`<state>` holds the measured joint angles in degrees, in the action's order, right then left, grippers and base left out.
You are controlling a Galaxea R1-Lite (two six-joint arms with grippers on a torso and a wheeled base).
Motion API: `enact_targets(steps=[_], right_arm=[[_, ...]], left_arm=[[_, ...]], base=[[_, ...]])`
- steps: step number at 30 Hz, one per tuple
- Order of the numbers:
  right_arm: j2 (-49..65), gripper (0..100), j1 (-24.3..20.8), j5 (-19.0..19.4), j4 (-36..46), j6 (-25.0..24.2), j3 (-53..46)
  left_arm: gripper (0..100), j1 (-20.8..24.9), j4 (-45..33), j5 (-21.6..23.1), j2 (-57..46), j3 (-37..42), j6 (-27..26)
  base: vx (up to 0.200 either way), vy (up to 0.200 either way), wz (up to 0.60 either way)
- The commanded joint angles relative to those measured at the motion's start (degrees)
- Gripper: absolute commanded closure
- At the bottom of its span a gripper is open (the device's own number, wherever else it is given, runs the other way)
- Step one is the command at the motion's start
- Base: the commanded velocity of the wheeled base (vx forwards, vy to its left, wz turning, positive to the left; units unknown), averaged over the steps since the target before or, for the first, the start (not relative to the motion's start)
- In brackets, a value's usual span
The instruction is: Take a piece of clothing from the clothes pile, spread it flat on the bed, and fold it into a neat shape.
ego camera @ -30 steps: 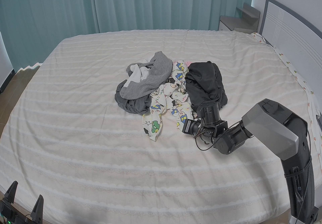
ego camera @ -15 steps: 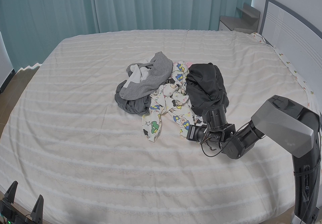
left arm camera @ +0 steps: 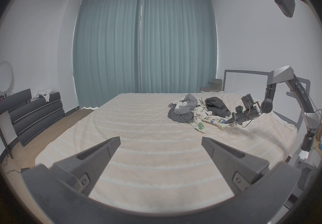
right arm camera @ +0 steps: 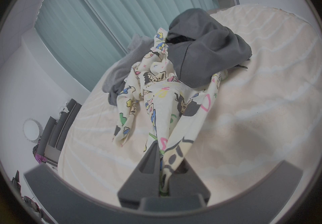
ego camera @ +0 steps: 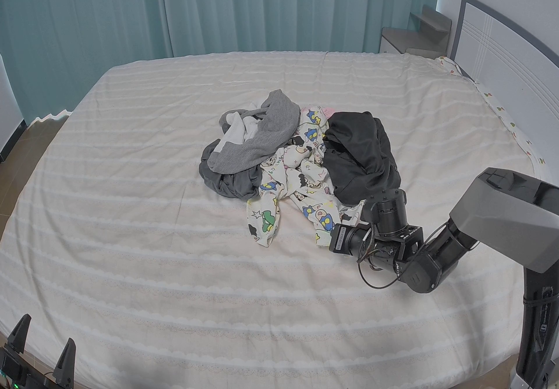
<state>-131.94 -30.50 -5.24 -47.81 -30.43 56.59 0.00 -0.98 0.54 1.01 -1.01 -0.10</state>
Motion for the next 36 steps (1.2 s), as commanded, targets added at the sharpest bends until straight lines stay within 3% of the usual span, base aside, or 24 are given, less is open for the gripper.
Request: enact_targets(steps=[1,11,22,28,36], right_arm=[[6.3,100,-1.4,0.1,-3.8,-0.2,-6.1],[19.6,100,-4.4,1.4,-10.0,-0.1,-16.4],[35.3,100,-9.3,1.4,-9.8,1.5,-19.3],[41.3,100,-10.5,1.6,-9.8,6.4,-19.4],[50.7,100,-15.4,4.7,-8.4,11.6,-18.4]], left_arm=[[0,0.0,0.0,0.0,-0.8,0.7,0.0],[0,0.0,0.0,0.0,-0.8,0.7,0.0],[0,0.0,0.0,0.0,-0.8,0.7,-0.3],[0,0.0,0.1,0.0,-0.8,0.7,-0.3],[0,0.0,0.0,0.1,-0.9,0.7,-0.1]], base=[[0.000,0.000,0.00],[0.000,0.000,0.00],[0.000,0.000,0.00],[0.000,0.000,0.00],[0.000,0.000,0.00]])
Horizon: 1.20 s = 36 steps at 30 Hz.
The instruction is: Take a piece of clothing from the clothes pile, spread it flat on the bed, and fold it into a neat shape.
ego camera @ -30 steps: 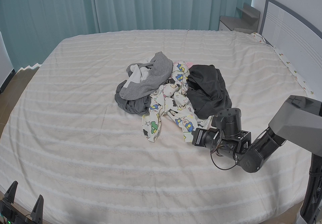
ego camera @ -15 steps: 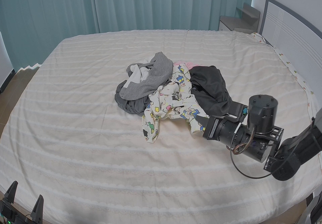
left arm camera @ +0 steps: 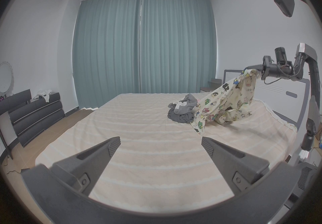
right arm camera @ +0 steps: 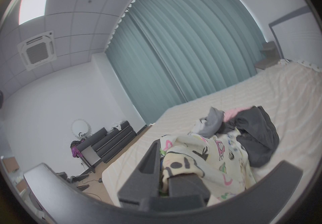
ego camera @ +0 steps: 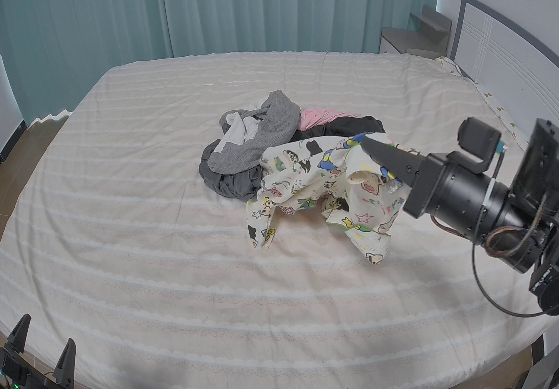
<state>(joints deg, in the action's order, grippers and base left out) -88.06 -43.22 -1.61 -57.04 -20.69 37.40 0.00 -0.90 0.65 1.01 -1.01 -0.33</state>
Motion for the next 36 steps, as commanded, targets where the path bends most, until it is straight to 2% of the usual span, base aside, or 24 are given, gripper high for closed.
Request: enact_targets(steps=[1,3,4,7,8,10,13,16,18,21,23,24,26,28,30,31,33,34,35,36], right_arm=[[7.6,100,-3.3,1.1,1.3,2.3,0.8],[9.4,100,-4.9,1.2,2.0,3.0,1.1],[9.9,100,-5.9,1.3,2.5,3.4,1.6],[10.0,100,-7.7,2.2,4.5,4.5,4.5],[9.9,100,-7.7,2.5,4.9,4.7,5.2],[9.8,100,-8.4,4.5,6.2,5.1,7.6],[9.2,100,-8.4,7.4,7.6,5.1,10.7],[8.4,100,-8.8,8.4,10.1,5.1,13.9],[7.5,100,-10.0,8.4,11.4,5.0,16.4],[5.9,100,-11.0,8.1,12.3,5.0,19.6],[5.4,100,-11.4,8.1,12.7,5.0,20.5],[3.6,100,-11.8,8.0,14.2,4.9,23.0],[2.5,100,-12.0,7.8,15.0,4.9,23.9],[0.1,100,-12.1,7.5,15.6,4.8,27.1],[-0.5,100,-12.1,7.2,15.7,4.8,28.0],[-1.8,100,-12.2,5.8,15.8,4.8,29.7],[-2.9,100,-12.3,4.6,16.0,4.8,31.0],[-4.1,100,-12.7,3.5,15.9,4.8,31.9],[-4.6,100,-12.7,3.0,15.9,4.8,32.4],[-4.7,100,-12.7,3.0,15.9,4.8,32.5]], left_arm=[[0,0.0,-0.1,0.0,-0.9,0.7,0.2],[0,0.0,1.4,0.4,-0.8,-0.1,0.9],[0,0.2,3.5,1.4,-0.2,-4.2,3.1],[0,2.4,6.7,6.7,6.5,-21.0,15.2],[0,2.7,6.6,8.4,7.6,-23.2,15.8],[0,3.2,4.8,16.2,12.3,-27.1,15.0],[0,3.2,1.8,25.2,19.6,-26.3,14.4],[0,3.2,1.4,32.8,29.7,-24.4,10.9],[0,3.8,1.4,35.5,36.8,-24.0,6.8],[0,8.1,1.8,35.7,47.2,-23.2,0.2],[0,9.8,2.0,35.5,49.7,-23.1,-1.3],[0,13.2,2.0,34.2,53.5,-21.4,-3.3],[0,14.9,2.3,33.5,54.6,-20.1,-3.5],[0,19.6,5.6,32.8,59.1,-18.6,-3.5],[0,21.0,7.8,32.6,60.5,-18.7,-3.5],[0,23.6,13.1,31.4,63.0,-18.9,-3.0],[0,25.9,17.6,28.7,65.7,-19.0,-2.7],[0,28.7,22.1,24.8,69.1,-18.9,-2.3],[0,30.4,24.5,22.3,71.2,-18.9,-1.7],[0,30.7,25.0,21.9,71.5,-18.9,-1.6]], base=[[0.000,0.000,0.00],[0.000,0.000,0.00],[0.000,0.000,0.00],[0.000,0.000,0.00],[0.000,0.000,0.00],[0.000,0.000,0.00],[0.000,0.000,0.00],[0.000,0.000,0.00],[0.000,0.000,0.00],[0.000,0.000,0.00],[0.000,0.000,0.00],[0.000,0.000,0.00],[0.000,0.000,0.00],[0.000,0.000,0.00],[0.000,0.000,0.00],[0.000,0.000,0.00],[0.000,0.000,0.00],[0.000,0.000,0.00],[0.000,0.000,0.00],[0.000,0.000,0.00]])
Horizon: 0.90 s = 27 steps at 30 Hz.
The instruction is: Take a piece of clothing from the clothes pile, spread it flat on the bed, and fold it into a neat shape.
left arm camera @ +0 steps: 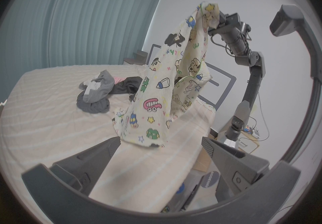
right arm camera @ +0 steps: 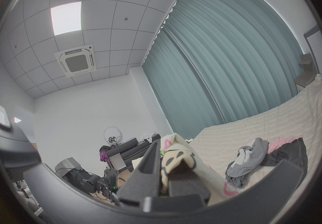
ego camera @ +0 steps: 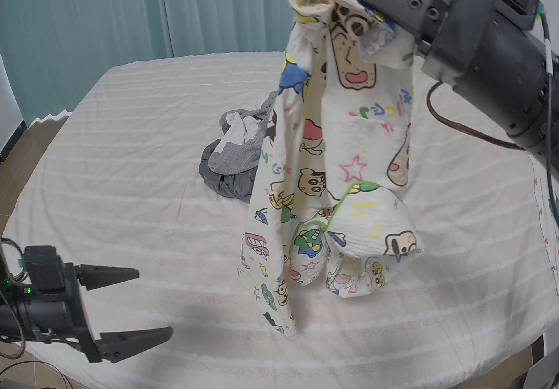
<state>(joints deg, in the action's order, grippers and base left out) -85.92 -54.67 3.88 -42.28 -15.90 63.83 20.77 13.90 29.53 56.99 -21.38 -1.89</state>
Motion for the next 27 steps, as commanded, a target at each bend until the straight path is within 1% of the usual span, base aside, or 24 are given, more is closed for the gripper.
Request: enact_targets(steps=[1,2,4,6,7,8,11,12,13,14,15,19,21,22,27], right_arm=[[-7.4,100,-1.2,-2.7,1.1,0.0,6.5],[-7.4,100,-1.2,-2.7,1.1,0.0,6.6],[-7.4,100,-1.4,-3.0,1.2,0.0,6.4],[-7.4,100,-1.6,-3.3,1.4,0.0,6.3],[-7.5,100,-1.5,-3.5,1.5,0.0,6.3],[-7.4,100,-1.4,-3.9,1.9,0.0,6.0],[-7.1,100,-1.4,-3.9,2.0,0.0,5.4],[-7.2,100,-1.4,-3.9,2.0,0.0,5.3],[-7.2,100,-1.4,-3.9,2.0,0.0,5.3],[-7.4,100,-1.3,-3.9,2.0,0.0,5.3],[-7.4,100,-1.3,-3.9,2.0,0.0,5.3],[-7.4,100,-1.4,-3.8,1.9,-0.1,5.3],[-7.3,100,-1.4,-3.9,1.9,-0.1,5.3],[-7.3,100,-1.4,-3.9,1.8,-0.2,5.0],[-7.0,100,-1.3,-3.9,1.7,-0.2,4.9]], left_arm=[[0,13.9,15.3,-10.8,18.9,1.5,2.8],[0,15.1,16.9,-11.6,19.5,1.6,4.1],[0,19.2,21.3,-14.9,20.3,1.6,9.4],[0,21.6,22.1,-18.7,20.9,1.3,12.3],[0,21.9,22.1,-19.4,21.1,1.2,12.5],[0,24.1,22.2,-23.8,23.3,1.1,13.2],[0,26.8,23.4,-31.5,26.1,0.8,13.4],[0,27.4,23.9,-35.0,27.1,0.6,13.4],[0,27.4,23.9,-35.0,27.1,0.6,13.4],[0,28.4,24.2,-38.2,29.1,-0.3,13.5],[0,29.1,24.4,-40.3,30.5,-1.1,13.8],[0,31.5,25.6,-47.8,35.8,-5.1,18.6],[0,31.8,25.7,-50.1,37.4,-5.9,19.3],[0,32.0,26.1,-52.2,38.8,-6.8,19.6],[0,34.1,28.5,-53.4,42.2,-10.5,23.0]], base=[[0.000,0.000,0.00],[0.000,0.000,0.00],[0.000,0.000,0.00],[0.000,0.000,0.00],[0.000,0.000,0.00],[0.000,0.000,0.00],[0.000,0.000,0.00],[0.000,0.000,0.00],[0.000,0.000,0.00],[0.000,0.000,0.00],[0.000,0.000,0.00],[0.000,0.000,0.00],[0.000,0.000,0.00],[0.000,0.000,0.00],[0.000,0.000,0.00]])
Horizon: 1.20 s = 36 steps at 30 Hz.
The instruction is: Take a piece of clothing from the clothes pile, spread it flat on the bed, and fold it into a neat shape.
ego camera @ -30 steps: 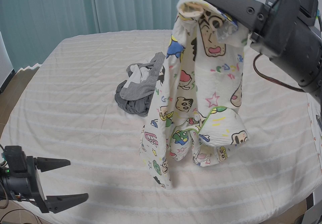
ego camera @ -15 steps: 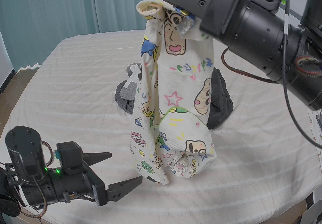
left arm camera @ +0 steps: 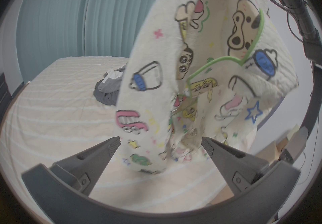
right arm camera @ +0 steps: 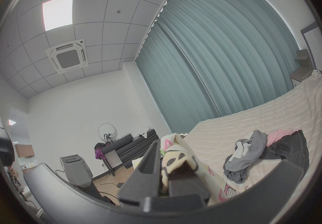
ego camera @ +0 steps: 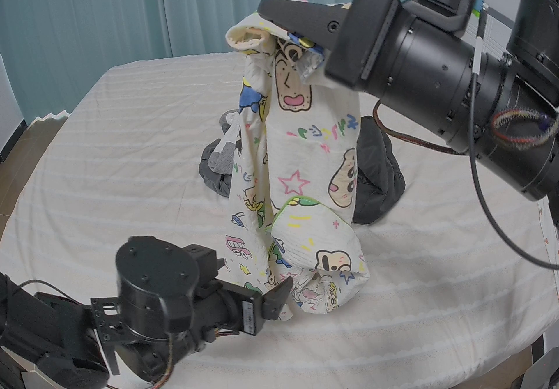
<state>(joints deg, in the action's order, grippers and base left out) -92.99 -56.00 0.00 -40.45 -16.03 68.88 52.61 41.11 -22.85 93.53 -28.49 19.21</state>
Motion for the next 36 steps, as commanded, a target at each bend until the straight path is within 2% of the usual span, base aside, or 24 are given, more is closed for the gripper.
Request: enact_targets(steps=[1,6,14,16,24,36], right_arm=[[0.1,100,0.0,0.0,-0.2,-0.1,-0.1],[0.3,100,-0.1,-0.1,-0.3,-0.1,-0.1],[0.8,100,0.0,-0.1,-0.9,-0.1,-0.3],[0.8,100,0.0,-0.1,-2.0,-0.1,-0.4],[2.0,100,0.0,0.0,-3.0,-0.1,-2.4],[2.2,100,0.8,0.0,-2.9,-0.1,-3.3]], left_arm=[[0,2.6,1.4,-2.1,6.3,-4.0,2.3],[0,2.9,1.5,-8.9,10.8,-5.7,3.0],[0,1.8,1.0,-14.1,14.1,-8.3,4.0],[0,0.3,1.0,-16.2,17.3,-11.0,4.0],[0,0.0,-0.6,-17.5,20.4,-12.4,3.9],[0,-0.4,-9.4,-19.4,19.6,-9.6,4.2]], base=[[0.000,0.000,0.00],[0.000,0.000,0.00],[0.000,0.000,0.00],[0.000,0.000,0.00],[0.000,0.000,0.00],[0.000,0.000,0.00]])
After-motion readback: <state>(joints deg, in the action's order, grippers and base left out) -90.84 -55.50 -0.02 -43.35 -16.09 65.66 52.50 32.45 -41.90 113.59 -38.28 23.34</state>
